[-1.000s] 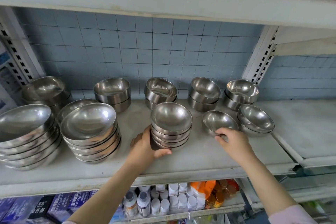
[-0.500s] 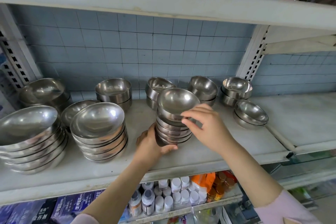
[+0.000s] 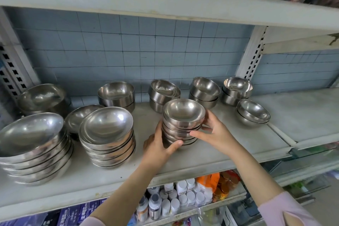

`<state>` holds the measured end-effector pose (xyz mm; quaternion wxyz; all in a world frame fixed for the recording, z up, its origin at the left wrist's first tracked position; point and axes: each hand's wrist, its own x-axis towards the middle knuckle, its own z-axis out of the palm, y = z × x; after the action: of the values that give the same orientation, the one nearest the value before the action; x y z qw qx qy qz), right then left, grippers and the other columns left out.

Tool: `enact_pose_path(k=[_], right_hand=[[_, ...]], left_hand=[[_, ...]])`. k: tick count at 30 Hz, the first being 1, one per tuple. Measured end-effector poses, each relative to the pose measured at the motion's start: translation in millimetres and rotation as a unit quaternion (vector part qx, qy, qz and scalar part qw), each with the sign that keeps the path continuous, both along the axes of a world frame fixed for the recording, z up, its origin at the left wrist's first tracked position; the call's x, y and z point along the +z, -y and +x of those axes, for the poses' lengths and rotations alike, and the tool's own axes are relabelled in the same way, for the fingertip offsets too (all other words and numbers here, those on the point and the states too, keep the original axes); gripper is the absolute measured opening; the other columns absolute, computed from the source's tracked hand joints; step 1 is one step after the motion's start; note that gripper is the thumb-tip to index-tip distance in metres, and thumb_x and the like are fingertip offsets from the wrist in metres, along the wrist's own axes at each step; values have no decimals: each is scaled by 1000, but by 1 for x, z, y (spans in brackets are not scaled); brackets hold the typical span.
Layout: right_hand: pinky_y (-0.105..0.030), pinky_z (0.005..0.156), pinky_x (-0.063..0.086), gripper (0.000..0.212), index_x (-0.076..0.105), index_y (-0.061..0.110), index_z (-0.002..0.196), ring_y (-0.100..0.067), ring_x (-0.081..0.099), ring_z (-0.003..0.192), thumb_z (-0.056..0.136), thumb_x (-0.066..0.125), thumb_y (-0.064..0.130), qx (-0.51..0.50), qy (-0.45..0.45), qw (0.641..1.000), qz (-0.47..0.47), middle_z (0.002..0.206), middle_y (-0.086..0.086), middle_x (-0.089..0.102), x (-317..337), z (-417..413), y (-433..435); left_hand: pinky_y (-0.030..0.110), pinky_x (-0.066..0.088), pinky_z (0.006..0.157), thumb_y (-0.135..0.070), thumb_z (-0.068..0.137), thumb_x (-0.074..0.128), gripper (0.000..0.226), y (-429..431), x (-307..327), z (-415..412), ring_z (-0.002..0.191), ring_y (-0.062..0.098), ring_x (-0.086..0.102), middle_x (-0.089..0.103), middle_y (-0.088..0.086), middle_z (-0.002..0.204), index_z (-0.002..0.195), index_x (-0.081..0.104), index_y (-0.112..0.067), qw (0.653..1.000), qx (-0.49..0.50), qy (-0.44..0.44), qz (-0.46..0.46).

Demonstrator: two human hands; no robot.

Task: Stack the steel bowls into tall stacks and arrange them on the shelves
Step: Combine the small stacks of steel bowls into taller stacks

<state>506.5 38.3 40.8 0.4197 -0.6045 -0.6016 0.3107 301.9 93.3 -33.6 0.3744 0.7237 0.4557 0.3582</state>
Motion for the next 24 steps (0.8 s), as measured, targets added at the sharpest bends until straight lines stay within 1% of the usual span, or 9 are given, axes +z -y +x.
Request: enact_pose_path(k=[1,3,7,10,12,14,17,20,24], right_hand=[[-39,112,42,92,40,39,143,0,54,126,64,86,48,1,-6,1000,6,134,17,60,-1,0,-1],[-40,110,44,88,43,39,141,-1,56,124,64,86,45,1,-15,1000,13,131,17,62,-3,1,-2],[-43,109,45,91,43,41,141,-5,56,125,62,88,44,10,-35,999,9,133,15,61,-6,5,-7],[-43,107,47,97,41,42,142,-5,54,127,59,89,49,14,-35,999,0,136,16,58,-6,9,-9],[-43,101,52,100,38,43,142,-4,52,129,57,89,52,20,-27,999,-8,137,17,55,-4,10,-12],[-42,96,55,99,38,43,141,-1,51,127,56,88,52,20,-12,1000,-9,136,19,55,-3,13,-15],[-33,91,55,86,44,51,130,1,55,122,57,88,50,27,-3,1000,-4,130,20,59,0,20,-20],[-27,85,54,78,49,52,122,0,60,116,55,87,51,41,-10,999,-6,125,19,64,5,24,-23],[-27,84,56,74,50,52,122,4,61,113,58,88,50,59,7,998,2,124,20,65,7,27,-23]], left_hand=[[40,39,109,-78,67,60,99,0,1,0,132,12,45,48,-19,140,146,8,-49,1000,-3,3,2],[40,39,109,-77,68,60,97,0,2,0,131,10,45,48,-23,136,146,8,-50,1000,-12,5,3],[38,36,111,-76,69,60,98,2,4,-1,132,6,43,45,-33,133,147,8,-50,999,-21,25,2],[31,33,111,-74,71,61,95,4,7,0,134,1,39,39,-44,130,146,6,-55,998,-19,51,-12],[26,31,110,-70,75,62,90,6,9,1,134,-6,36,38,-43,135,146,8,-57,997,-17,71,-24],[23,29,110,-64,78,65,90,7,11,2,132,-14,33,37,-39,140,147,9,-54,996,-23,79,-26],[18,27,108,-63,78,65,92,9,13,3,126,-24,30,36,-37,141,149,8,-49,997,-22,73,-31],[18,29,107,-69,75,62,93,9,12,4,129,-18,34,39,-32,143,149,11,-49,998,-6,61,-26],[17,29,107,-67,73,63,91,9,10,5,128,-21,32,36,-42,137,147,13,-52,998,4,56,-28]])
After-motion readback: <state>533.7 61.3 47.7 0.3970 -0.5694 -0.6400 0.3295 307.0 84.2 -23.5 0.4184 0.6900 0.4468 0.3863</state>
